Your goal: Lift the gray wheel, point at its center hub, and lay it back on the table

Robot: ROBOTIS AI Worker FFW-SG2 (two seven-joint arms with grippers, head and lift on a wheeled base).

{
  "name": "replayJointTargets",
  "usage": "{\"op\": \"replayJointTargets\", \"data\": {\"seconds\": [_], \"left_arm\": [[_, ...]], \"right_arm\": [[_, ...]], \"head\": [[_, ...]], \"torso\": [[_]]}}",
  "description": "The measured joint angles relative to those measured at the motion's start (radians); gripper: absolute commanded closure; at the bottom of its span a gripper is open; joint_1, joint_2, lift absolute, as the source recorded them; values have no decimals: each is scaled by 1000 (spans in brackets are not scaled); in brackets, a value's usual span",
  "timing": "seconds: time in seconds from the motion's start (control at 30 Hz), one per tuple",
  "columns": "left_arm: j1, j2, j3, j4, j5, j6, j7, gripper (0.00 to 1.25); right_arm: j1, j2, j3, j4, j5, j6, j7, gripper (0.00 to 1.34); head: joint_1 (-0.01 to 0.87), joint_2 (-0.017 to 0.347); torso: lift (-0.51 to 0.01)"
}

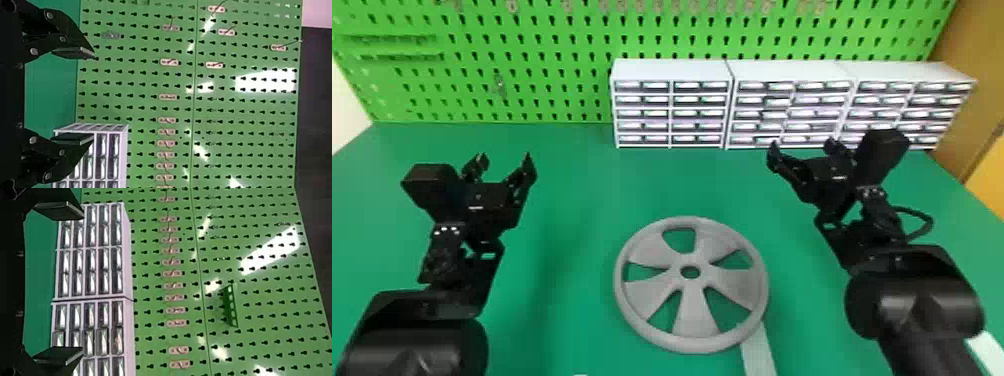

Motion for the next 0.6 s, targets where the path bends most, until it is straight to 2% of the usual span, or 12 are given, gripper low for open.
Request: {"op": "replayJointTargets", "data": {"seconds": [0.17, 0.6], "left_arm": [[-10, -5, -16, 20, 1, -13, 0, 504], [-30, -24, -35, 68, 8, -41, 0, 504]], "right_arm": [[22, 9, -24, -4, 20, -26, -1, 99], [38, 7, -32, -7, 54, -43, -1, 99]], "head": [[692, 48], [692, 48]], "torso": [[-96], [-96]]}}
